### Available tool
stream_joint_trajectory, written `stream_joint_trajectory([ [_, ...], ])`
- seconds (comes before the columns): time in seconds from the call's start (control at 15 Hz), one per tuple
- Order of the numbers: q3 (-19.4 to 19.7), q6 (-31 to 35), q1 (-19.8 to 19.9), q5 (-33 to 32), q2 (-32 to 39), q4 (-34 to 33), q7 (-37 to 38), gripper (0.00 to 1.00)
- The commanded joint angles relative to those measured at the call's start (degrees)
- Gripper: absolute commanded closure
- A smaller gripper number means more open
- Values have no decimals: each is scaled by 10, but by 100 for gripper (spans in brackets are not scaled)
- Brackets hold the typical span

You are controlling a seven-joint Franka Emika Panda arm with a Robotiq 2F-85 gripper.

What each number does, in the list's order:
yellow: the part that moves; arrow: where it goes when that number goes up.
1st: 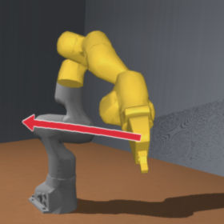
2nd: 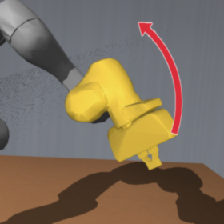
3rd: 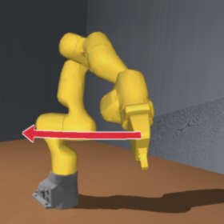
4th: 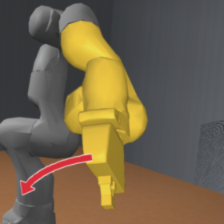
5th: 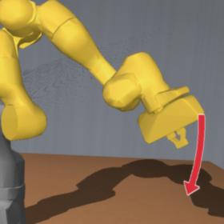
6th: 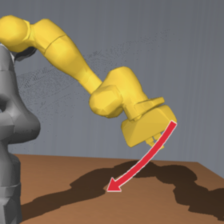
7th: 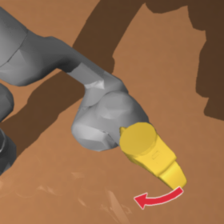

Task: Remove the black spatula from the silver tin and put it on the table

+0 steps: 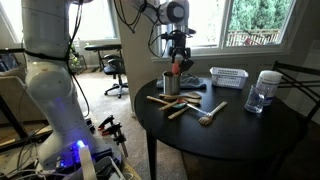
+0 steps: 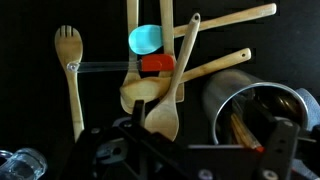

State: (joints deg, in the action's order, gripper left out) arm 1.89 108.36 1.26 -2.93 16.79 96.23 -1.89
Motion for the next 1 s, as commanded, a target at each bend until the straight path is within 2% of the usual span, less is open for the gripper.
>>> stream_joint_trajectory([
  [0.0,-2,-1,1,-1,0,-1,1,0],
  [0.53,-3,5,-2,-10,2,2,-7,0],
  [0.8,-6,-60,-42,-65,76,-84,69,0],
  [0.93,1,-87,-68,-78,117,-134,169,0],
])
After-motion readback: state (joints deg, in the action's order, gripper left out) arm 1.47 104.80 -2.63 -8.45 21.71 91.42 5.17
